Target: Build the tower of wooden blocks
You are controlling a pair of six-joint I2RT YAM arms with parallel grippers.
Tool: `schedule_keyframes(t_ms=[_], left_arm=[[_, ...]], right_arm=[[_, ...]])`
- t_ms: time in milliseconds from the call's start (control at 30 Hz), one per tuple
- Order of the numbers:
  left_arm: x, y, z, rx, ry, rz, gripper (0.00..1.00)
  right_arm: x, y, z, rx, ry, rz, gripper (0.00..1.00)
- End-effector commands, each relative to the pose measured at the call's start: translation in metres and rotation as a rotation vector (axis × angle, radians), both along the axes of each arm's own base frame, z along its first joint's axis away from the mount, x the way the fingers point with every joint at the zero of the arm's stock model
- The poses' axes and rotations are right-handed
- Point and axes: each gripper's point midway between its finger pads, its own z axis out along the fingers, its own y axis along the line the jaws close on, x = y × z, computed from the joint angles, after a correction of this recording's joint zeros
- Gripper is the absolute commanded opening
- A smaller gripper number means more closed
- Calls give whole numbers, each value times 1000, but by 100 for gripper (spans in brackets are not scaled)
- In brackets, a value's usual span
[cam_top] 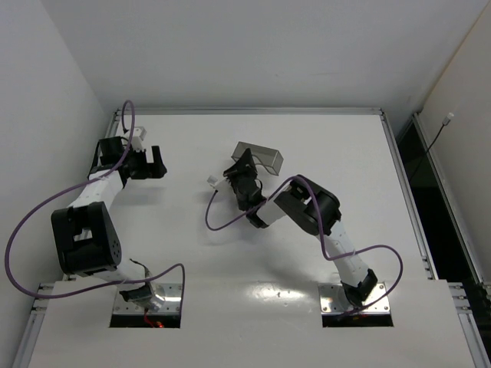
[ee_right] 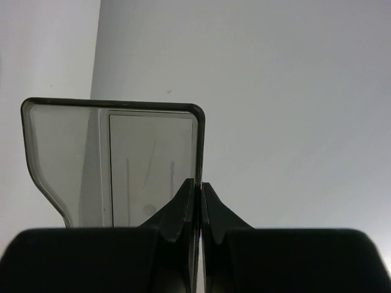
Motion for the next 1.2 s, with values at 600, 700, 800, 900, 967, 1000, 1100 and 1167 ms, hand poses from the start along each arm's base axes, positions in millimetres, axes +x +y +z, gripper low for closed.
schedule_keyframes(t_ms=[600, 700, 800, 900, 967, 1000, 1100, 1167], left_arm=[[11, -19, 26, -79, -76, -68, 100], [13, -26, 26, -99, -78, -89, 100], [15, -30, 25, -118, -71, -107, 100], [15, -31, 28, -125, -72, -115, 100], [18, -30, 32, -115, -83, -121, 100], [18, -30, 32, -115, -83, -121, 100], [18, -30, 28, -118, -73, -121, 100], [20, -30, 31, -115, -82, -121, 100]], right_arm=[[31, -148, 44, 1281, 829, -581, 0], [44, -193, 42, 1407, 868, -610, 0], [60, -230, 30, 1501, 887, -652, 0], [79, -269, 28, 1567, 857, -679, 0], [92, -300, 32, 1582, 801, -690, 0], [95, -309, 28, 1589, 792, -706, 0], [103, -347, 15, 1615, 761, -756, 0], [103, -373, 0, 1628, 753, -800, 0]])
